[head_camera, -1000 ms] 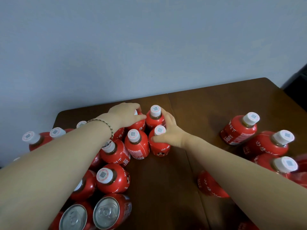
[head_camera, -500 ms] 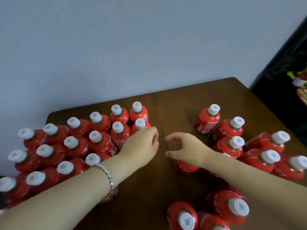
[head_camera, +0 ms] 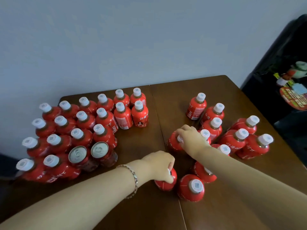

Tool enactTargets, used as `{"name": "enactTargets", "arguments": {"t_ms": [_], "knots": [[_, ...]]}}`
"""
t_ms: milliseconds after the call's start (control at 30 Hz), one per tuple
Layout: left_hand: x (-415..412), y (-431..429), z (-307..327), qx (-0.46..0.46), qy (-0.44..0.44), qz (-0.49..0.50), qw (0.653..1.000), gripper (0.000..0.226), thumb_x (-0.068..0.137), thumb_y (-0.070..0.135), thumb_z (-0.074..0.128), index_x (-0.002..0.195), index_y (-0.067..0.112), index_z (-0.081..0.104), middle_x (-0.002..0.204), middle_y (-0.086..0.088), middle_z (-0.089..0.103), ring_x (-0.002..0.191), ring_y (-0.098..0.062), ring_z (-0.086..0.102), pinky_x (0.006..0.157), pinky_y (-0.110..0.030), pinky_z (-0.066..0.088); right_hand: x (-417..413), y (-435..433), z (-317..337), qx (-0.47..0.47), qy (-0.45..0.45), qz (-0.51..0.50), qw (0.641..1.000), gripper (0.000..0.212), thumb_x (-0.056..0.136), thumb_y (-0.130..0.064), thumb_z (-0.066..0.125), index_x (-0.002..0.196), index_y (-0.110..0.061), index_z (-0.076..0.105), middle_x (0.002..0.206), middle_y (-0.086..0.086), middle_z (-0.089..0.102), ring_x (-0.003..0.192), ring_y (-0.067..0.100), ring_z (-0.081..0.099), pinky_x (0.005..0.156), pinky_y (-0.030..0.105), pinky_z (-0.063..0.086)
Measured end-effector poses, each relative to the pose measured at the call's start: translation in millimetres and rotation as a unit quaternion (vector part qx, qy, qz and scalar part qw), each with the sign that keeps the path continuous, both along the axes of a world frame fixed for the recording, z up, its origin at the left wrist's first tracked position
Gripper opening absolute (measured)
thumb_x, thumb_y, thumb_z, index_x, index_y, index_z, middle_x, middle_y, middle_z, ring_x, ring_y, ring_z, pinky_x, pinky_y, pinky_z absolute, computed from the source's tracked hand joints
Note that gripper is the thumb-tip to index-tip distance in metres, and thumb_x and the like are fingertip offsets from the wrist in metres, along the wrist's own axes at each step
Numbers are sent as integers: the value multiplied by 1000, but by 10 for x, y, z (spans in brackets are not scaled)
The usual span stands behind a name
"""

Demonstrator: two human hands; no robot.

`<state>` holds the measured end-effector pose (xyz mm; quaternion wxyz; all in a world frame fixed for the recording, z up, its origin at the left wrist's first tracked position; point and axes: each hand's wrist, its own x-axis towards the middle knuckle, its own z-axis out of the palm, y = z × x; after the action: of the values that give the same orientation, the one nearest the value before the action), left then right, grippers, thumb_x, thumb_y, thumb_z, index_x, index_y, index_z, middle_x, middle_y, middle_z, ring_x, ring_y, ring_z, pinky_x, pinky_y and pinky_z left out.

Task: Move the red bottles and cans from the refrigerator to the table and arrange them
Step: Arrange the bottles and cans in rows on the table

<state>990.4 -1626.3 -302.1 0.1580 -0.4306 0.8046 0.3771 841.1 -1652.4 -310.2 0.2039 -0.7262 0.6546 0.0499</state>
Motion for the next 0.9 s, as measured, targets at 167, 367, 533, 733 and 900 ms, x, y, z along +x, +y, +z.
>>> {"name": "enactTargets", "arguments": {"t_ms": [167,367,533,733,900], "knots": [[348,-83,10,-2,25,159,987,10,78,17,64,85,16,57,84,3,53,76,-15,53,55,-21,40,111,40,-19,29,-45,-77,996,34,87,-16,58,120,-9,55,120,14,45,112,32,50,95,35,44],[762,-506,42,-127,-13,259,957,10,79,17,66,87,13,61,97,-5,64,87,-21,61,68,-28,47,444,-121,-37,43,-136,-127,982,37,87,-17,59,124,-14,56,121,13,45,112,32,51,96,37,46],[980,-860,43,-220,-20,288,932,18,81,15,64,95,5,63,100,-13,60,92,-30,60,73,-35,48,890,-362,-95,16,-213,-121,969,34,88,-18,59,121,-13,56,120,14,44,108,30,52,93,33,46],[1113,-946,-114,-291,-33,214,932,14,88,6,51,102,4,53,105,-15,48,100,-30,47,75,-35,41,1096,-452,-192,-25,-308,-118,944,50,88,-9,57,135,-19,46,130,8,48,121,24,47,102,27,37],[1212,-861,-218,-317,-92,144,933,48,86,17,63,127,15,40,121,-8,43,106,-25,45,79,-34,44,1020,-495,-322,22,-293,-135,946,66,84,-11,64,142,-22,35,139,4,48,129,22,45,107,34,37]]}}
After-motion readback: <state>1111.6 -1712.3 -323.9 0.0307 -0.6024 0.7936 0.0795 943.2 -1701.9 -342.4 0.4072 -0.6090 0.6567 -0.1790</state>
